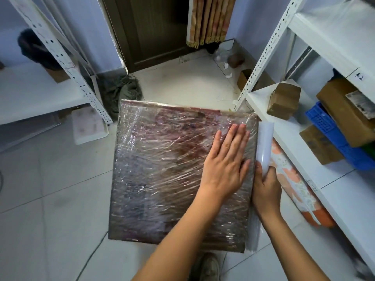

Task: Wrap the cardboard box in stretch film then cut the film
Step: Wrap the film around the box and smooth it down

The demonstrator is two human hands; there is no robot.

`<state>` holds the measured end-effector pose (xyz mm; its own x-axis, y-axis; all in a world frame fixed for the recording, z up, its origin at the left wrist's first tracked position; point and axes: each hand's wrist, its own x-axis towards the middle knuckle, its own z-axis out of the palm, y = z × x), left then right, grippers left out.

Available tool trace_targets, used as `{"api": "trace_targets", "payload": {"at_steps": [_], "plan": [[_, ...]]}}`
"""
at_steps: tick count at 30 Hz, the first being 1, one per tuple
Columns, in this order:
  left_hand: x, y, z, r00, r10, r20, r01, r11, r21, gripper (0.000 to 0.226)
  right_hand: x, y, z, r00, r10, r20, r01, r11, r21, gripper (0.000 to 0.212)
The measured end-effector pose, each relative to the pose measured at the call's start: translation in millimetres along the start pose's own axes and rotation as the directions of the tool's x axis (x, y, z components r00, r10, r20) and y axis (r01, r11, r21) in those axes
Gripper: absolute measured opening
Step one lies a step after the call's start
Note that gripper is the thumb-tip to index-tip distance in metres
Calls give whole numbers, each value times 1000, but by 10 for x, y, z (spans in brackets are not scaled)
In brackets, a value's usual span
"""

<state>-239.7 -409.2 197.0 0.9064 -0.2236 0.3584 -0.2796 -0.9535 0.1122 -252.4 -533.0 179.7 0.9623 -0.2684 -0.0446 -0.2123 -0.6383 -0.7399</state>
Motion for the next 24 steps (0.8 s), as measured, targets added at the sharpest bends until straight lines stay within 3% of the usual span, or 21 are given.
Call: {"api": "trace_targets", "payload": {"at_steps": [3,7,9,14,18,20,24], "plan": [[51,0,72,999,-13,35,13,1000,5,61,62,53,-9,1000,6,-29,-6,1000,-7,68],[-52,-12,-122,999,22,-25,-25,988,-155,60,72,36,-8,1000,-18,-25,18,1000,1,52],[-356,24,-130,999,32,-24,-34,991,-128,61,98,18,9,999,-23,-32,24,1000,9,54],[-980,100,166,980,150,128,-152,988,4,64,118,13,53,998,-31,-53,31,1000,0,75],[-963,138,74,992,104,74,-102,994,-42,64,108,32,45,999,-19,-44,19,1000,3,80],[-1078,65,4,999,32,43,-30,998,-50,64,114,-2,46,999,-15,-38,15,1000,11,72],[-1411,-274,14,988,-148,45,146,988,49,61,153,-13,65,999,-1,-33,1,1000,26,75]]}}
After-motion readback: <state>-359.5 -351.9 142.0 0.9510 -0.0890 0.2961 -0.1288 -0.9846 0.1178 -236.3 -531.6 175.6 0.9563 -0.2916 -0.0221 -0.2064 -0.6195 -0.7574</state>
